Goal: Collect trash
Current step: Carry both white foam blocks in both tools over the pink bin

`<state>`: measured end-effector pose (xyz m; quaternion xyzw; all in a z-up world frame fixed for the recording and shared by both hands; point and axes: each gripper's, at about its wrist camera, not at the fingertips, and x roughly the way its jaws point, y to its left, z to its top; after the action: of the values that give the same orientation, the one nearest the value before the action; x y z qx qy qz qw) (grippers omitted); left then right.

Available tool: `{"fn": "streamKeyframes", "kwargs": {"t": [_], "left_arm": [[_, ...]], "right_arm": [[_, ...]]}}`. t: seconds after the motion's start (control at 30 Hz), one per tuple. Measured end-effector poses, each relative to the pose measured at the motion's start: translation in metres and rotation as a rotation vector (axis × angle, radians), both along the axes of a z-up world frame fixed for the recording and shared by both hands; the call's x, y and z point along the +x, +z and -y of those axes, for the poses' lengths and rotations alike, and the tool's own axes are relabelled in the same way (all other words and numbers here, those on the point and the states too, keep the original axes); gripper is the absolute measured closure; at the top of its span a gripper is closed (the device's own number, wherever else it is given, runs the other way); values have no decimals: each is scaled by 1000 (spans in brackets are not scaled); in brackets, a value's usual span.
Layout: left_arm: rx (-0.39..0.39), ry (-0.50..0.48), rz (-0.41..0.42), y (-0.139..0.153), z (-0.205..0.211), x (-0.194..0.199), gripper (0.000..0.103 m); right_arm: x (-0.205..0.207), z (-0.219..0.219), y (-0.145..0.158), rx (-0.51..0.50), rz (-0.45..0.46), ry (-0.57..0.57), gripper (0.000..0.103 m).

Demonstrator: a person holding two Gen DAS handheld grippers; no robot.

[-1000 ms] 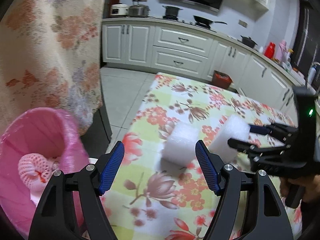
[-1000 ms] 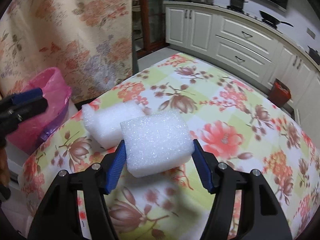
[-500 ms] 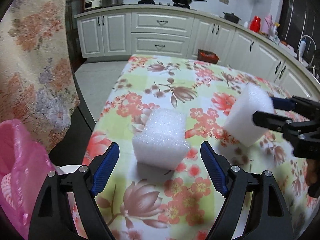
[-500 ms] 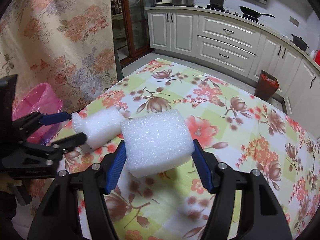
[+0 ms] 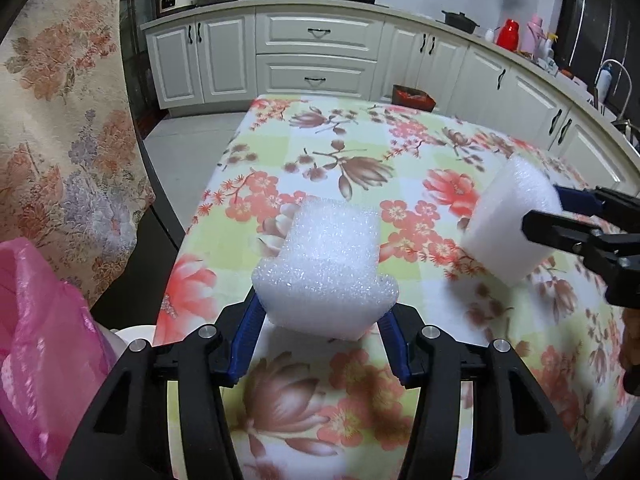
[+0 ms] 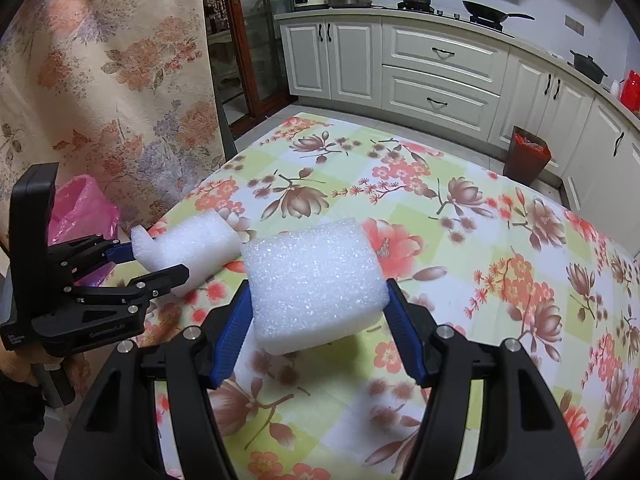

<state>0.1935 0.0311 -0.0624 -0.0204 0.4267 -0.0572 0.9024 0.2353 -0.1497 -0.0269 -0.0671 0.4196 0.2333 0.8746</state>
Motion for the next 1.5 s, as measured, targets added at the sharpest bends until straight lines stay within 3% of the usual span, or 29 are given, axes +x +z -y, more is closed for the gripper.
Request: {"fn": "streamKeyframes", "kwargs": {"t": [0.7, 1.1, 1.5], "left_arm": [[-23, 84, 140, 75, -16, -78, 53], [-19, 155, 208, 106, -45, -121, 53], [7, 294, 293, 141, -98, -174, 53]], "right_arm": [[-47, -12, 46, 26, 74, 18, 40], [-72, -26, 70, 33, 114, 45, 40], [-94, -52, 93, 53, 143, 96, 40]]}}
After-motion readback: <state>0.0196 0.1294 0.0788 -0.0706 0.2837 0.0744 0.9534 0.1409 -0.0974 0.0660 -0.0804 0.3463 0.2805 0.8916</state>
